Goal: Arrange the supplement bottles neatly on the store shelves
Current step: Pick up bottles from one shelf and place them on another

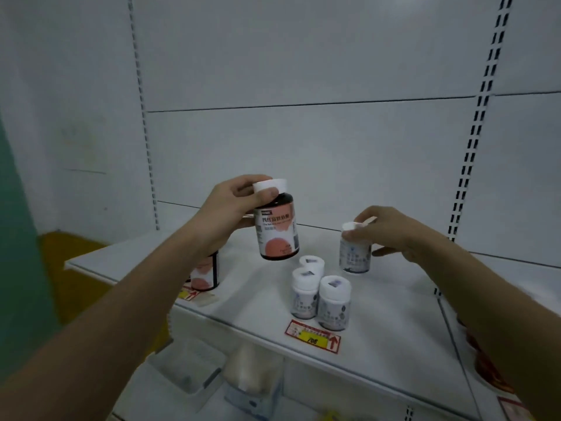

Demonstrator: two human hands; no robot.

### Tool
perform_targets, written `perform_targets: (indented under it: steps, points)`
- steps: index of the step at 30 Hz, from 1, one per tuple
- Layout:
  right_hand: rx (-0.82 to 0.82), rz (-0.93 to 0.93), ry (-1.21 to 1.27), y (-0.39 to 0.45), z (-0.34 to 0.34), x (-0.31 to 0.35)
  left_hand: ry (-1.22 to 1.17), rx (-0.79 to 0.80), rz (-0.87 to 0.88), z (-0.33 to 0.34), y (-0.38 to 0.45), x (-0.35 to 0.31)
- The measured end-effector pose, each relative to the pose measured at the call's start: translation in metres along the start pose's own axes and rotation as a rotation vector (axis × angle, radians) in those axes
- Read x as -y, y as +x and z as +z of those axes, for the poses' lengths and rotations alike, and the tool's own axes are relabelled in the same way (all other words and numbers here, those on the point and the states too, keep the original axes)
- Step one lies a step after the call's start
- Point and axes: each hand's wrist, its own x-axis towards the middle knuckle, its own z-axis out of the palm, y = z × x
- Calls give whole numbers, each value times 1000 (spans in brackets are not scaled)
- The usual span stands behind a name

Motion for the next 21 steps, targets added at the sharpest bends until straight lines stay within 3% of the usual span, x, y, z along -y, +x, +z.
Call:
perform_targets:
  steps: [6, 16, 19, 21]
  points:
    - [-59, 216, -48, 22, 39, -19, -97, 123, -47, -13, 36, 36]
    - [128, 338, -28, 36, 64, -39, -102, 197, -117, -6, 51, 66]
    - [75, 264, -71, 31, 59, -36, -81, 207, -121, -3, 51, 62]
    - [-85, 52, -2, 24, 51, -22, -77, 209, -117, 0, 51, 55]
